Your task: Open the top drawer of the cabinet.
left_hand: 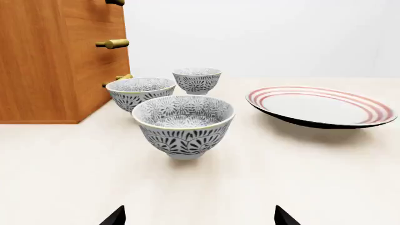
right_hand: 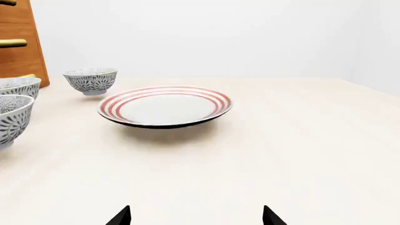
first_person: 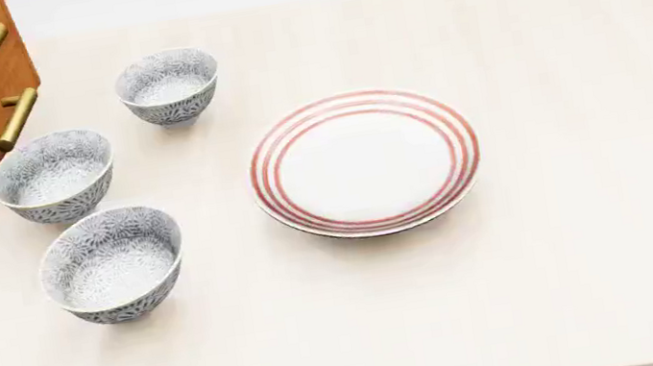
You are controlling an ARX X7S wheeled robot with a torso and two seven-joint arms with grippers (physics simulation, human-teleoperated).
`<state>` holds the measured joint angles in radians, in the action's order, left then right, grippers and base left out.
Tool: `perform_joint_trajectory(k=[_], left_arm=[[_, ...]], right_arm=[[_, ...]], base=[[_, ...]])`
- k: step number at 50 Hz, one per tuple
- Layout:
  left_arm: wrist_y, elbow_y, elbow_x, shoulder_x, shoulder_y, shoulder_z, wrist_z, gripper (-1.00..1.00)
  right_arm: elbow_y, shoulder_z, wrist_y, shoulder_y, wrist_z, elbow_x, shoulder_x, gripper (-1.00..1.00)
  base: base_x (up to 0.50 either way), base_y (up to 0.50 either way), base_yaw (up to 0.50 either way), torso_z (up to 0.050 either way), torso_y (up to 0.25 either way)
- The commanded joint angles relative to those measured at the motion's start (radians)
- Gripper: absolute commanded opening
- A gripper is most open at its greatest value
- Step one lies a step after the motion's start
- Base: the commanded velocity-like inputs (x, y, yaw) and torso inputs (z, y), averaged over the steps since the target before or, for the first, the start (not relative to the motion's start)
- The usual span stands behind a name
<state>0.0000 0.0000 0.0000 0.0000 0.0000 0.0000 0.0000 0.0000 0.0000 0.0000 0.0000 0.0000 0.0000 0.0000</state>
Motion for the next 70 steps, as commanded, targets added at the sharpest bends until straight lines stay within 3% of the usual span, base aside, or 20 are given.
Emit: perform_joint_trajectory(k=[1, 19, 45, 70], left_arm=[[0.000, 0.000, -0.016, -0.016, 0.000, 0.018, -0.018, 1.00], [0.008, -0.003, -0.059, -0.059, -0.002, 0.070, -0.069, 1.00], [0.012, -0.003, -0.089, -0.091, -0.005, 0.110, -0.104, 1.00], [0.009, -0.003, -0.096, -0.117, -0.008, 0.146, -0.141, 1.00]], right_arm=[[0.007, -0.023, 0.005, 0.003, 0.024, 0.006, 0.016, 1.00], [0.020, -0.078, -0.013, 0.008, 0.087, 0.031, 0.061, 1.00], [0.009, -0.107, 0.002, 0.012, 0.120, 0.070, 0.090, 1.00], [0.021, -0.137, -0.006, 0.015, 0.155, 0.097, 0.111, 1.00]], base=[[0.00, 0.00, 0.00, 0.000, 0.000], [0.00, 0.00, 0.00, 0.000, 0.000], [0.00, 0.46, 0.00, 0.000, 0.000], [0.00, 0.00, 0.00, 0.050, 0.069]])
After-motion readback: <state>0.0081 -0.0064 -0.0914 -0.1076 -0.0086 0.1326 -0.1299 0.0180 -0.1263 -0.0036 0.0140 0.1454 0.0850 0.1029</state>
